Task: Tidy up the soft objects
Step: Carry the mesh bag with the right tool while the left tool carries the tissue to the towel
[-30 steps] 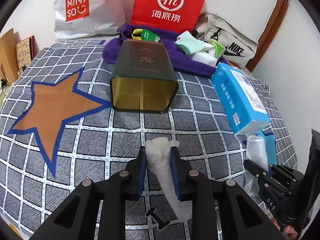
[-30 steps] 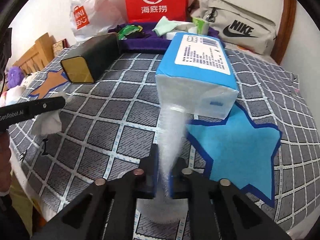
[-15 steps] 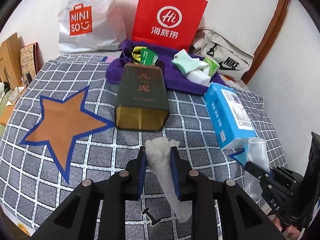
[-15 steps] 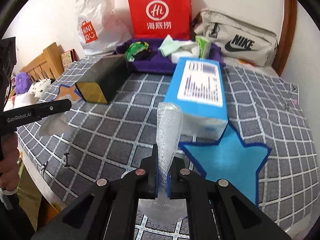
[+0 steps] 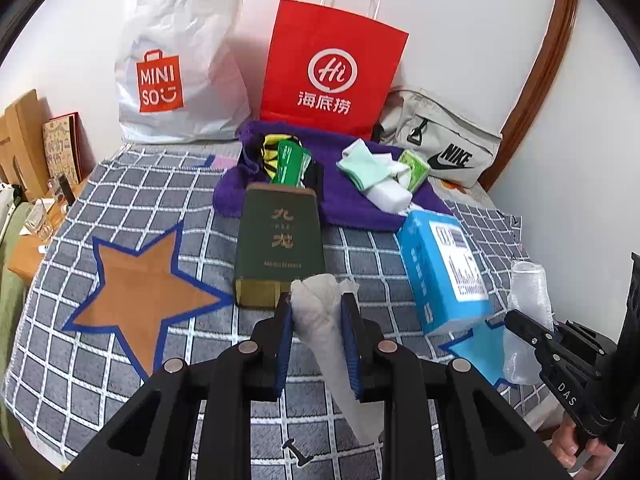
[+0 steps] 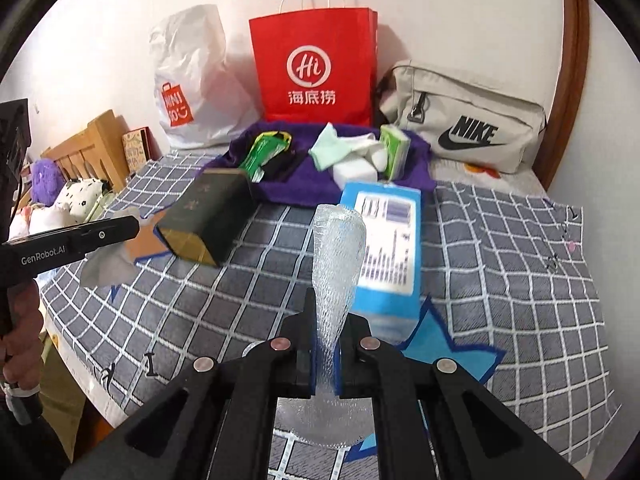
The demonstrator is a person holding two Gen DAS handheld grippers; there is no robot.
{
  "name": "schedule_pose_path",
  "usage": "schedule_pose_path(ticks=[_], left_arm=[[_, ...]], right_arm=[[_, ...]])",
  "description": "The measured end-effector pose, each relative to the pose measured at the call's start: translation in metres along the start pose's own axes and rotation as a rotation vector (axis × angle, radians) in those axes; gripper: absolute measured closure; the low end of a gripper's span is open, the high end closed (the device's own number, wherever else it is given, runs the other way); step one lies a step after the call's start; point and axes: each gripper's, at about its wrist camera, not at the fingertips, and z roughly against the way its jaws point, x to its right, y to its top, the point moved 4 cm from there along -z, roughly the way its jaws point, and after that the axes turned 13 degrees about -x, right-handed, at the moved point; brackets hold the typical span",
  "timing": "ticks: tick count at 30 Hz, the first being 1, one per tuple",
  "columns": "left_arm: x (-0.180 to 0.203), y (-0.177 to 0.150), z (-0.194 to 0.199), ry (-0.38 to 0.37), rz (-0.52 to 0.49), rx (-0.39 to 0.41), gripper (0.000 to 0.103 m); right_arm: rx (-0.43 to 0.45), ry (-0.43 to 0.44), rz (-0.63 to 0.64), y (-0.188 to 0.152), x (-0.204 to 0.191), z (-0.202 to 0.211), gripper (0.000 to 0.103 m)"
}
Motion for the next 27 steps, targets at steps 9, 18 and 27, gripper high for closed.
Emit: schedule_pose_path(ticks=[9,18,27], left_arm=[[0.002,0.026,0.009,0.008,0.009,0.022,0.081],[0.004,0.056,0.004,0.018,0.003,0.02,0.081],[0.011,0.083,-0.013,0.006,-0.001,0.0,0.081]], right_arm=[[0.023,-0.006,0.005,0.029,0.007,0.006,0.097],[0.034,-0.005,-0.011,0.056,0.017,0.003,0.097],[0.057,-0.007,0.002,0.084,0.02,-0.001,0.097]])
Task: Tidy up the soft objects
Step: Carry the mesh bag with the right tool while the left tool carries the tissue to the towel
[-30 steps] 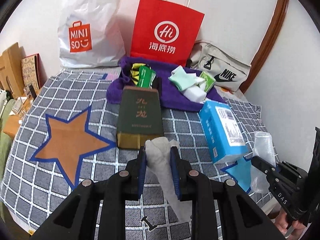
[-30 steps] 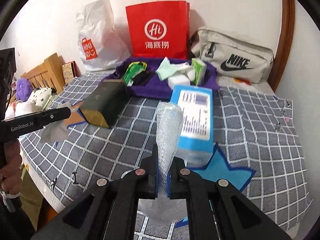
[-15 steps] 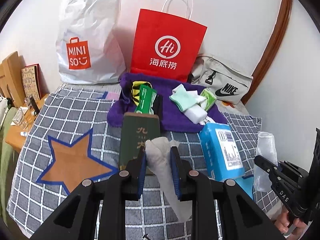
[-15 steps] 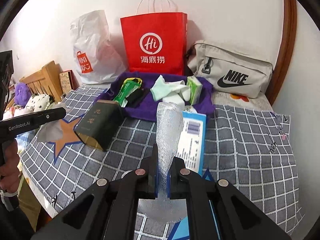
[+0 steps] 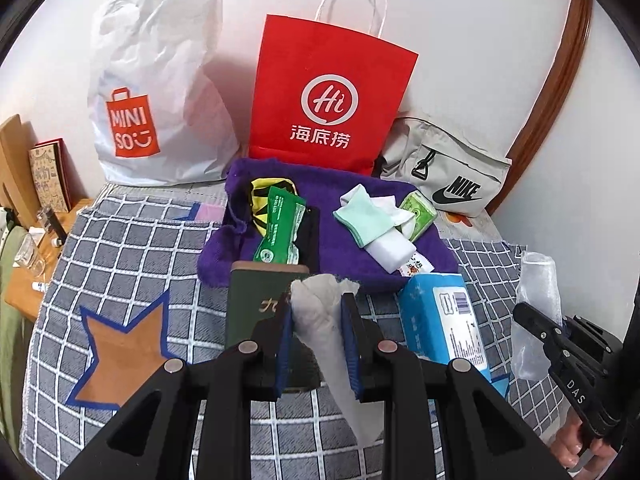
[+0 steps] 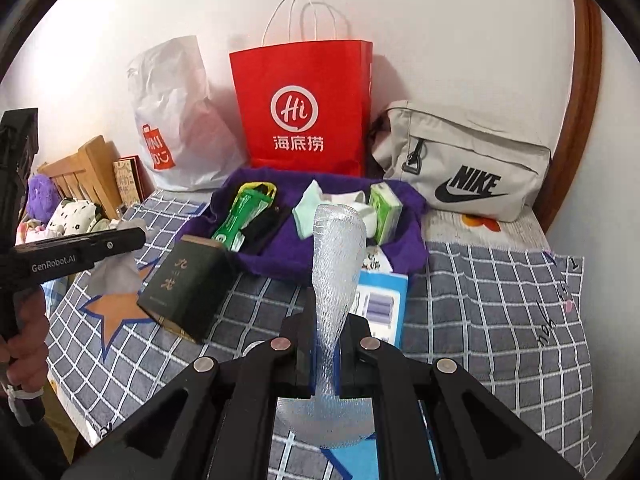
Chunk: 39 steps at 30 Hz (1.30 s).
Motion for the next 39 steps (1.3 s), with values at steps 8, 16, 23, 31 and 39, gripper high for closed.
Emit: schedule_pose_path(ticks=[8,16,23,31,39], left_arm=[[-0.002,0.021,-0.015,0.002,0.008,-0.022,0.081],[-0.003,0.048,-0.039,-0.01,0.01,-0.056,0.081],[-0.009,0.071,-0.06,0.003,0.012,-0.081,0.081],[-0.012,0.094,-0.077,0.023,0.009,-0.098,0.081],[-0.015,0.12,-0.097,0.036,0.005,-0.105,0.081]], right_arm=[[-0.003,0.011,-0.011,0.026,0.008,-0.019,0.097],[-0.009,0.04,-0.007,0.054,0.016,-0.039,0.097],[-0.023,0.046,0.002,0.081,0.021,-0.059,0.097],[-0.06,0.106,-0.019,0.106,0.031,-0.085,0.097],[-0.085,0.119,-0.011,0.13,0.033,-0.109,0.097]])
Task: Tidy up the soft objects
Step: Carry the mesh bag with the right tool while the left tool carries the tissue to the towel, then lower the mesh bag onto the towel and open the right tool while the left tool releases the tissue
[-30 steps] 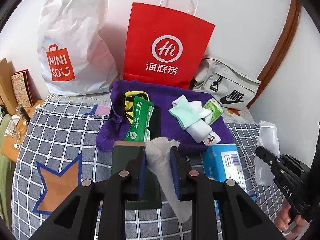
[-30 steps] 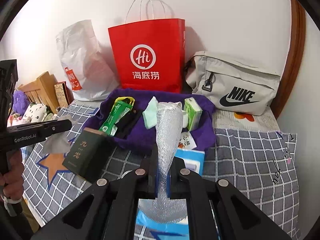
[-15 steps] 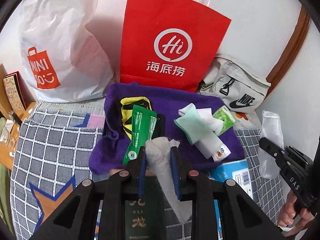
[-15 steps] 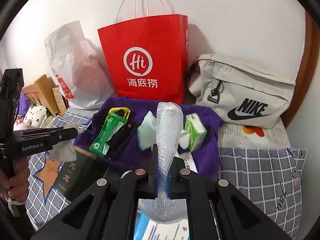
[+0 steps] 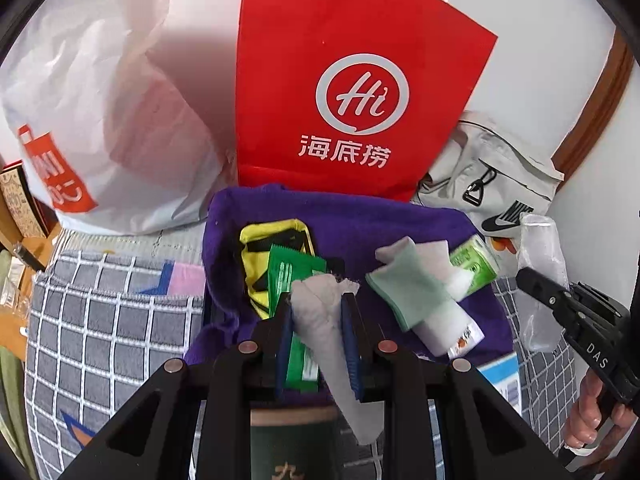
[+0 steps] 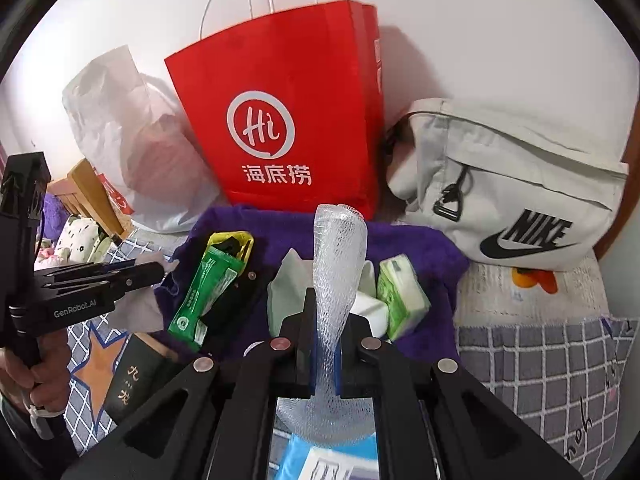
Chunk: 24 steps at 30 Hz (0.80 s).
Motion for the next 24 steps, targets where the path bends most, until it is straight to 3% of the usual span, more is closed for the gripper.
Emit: schedule_pose_path(ticks=[12,24], left_arm=[[-0.002,0.027,-0.043,-0.001,-0.014,-0.035,0.081],[-0.002,0.033,-0.064,0.009,-0.026,-0.037,0.08]], right_arm=[[-0.082,0.006,0.021,0.015,0.006,-0.051,0.095],[-0.137,0.012,0.014,0.018,0.015,-0.082,0.095]])
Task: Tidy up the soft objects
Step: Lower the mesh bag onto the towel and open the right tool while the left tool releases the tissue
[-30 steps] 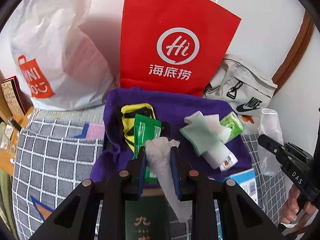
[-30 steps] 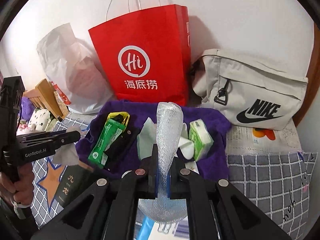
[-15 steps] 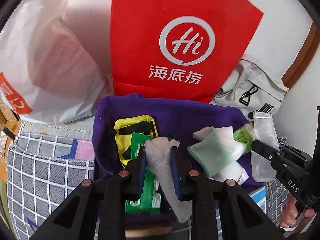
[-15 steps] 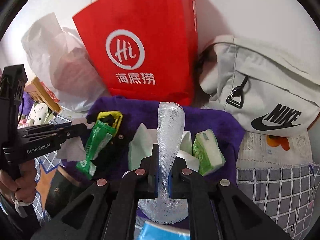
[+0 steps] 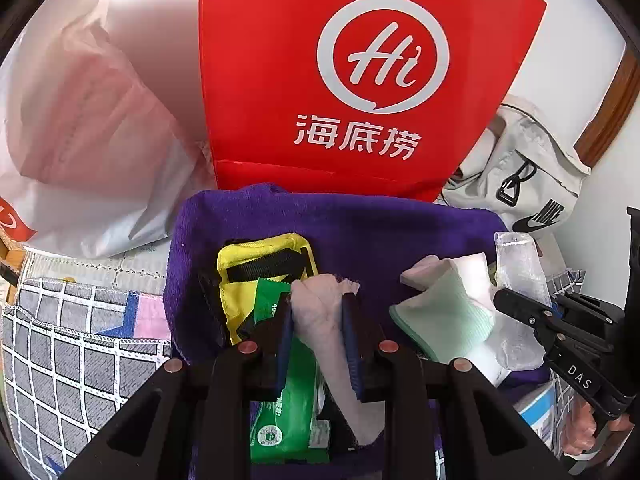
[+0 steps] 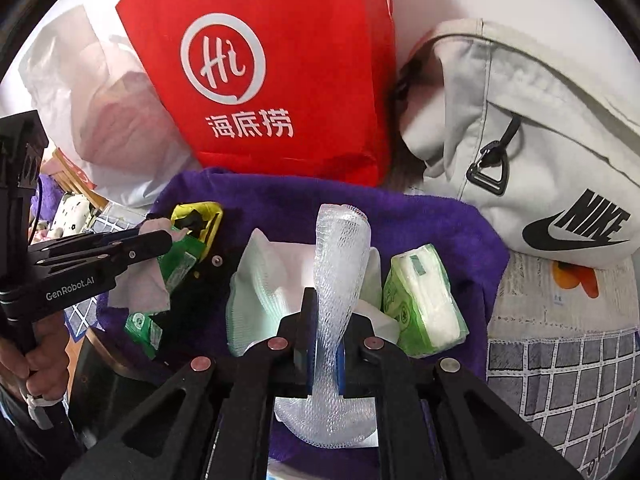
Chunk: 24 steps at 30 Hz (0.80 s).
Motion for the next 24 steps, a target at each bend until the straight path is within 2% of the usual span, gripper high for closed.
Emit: schedule_pose_path(ticks=[9,11,12,14,15,16,18,19,22,24], left_arm=[[0.0,0.002,-0.008,-0.014,-0.008,-0.002,0.08],[0.001,0.001,-0.009,-0.021,-0.01,-0.002,0.08],[0.001,0.0,-0.009,-0.021,-0.012,0.001,0.08],[0.002,0.001,-0.007,-0.019,-0.019,0.011,0.08],[0.002,0.001,-0.006,-0.009,-0.022,0.012,0.079],[0.003,0.001,-0.006,0.004,-0.026,0.011,0.079],[0.004,0.001,-0.005,0.028,-0.031,0.013,0.073],[0.004,0.001,-0.004,0.032,-0.029,0.012,0.068],[0.004,0.0,-0.002,0.035,-0.028,0.006,0.053],[0.003,-0.002,0.003,0.054,-0.024,0.006,0.052]], right_arm=[[-0.006,0.008,0.0,0.003,0.001,-0.01,0.095],[-0.006,0.019,0.002,0.002,0.002,-0.008,0.092],[-0.005,0.028,0.001,0.002,0.002,-0.007,0.086],[-0.001,0.038,-0.001,0.002,0.004,-0.005,0.067],[0.009,0.04,-0.003,0.002,0.004,-0.003,0.051],[0.023,0.042,-0.005,0.002,0.004,-0.001,0.044],[0.045,0.06,-0.01,0.002,0.004,0.005,0.038],[0.041,0.065,-0.011,0.002,0.004,0.006,0.034],[0.05,0.059,-0.01,0.002,0.003,0.011,0.032],[0.049,0.04,-0.018,0.0,0.003,0.015,0.029]])
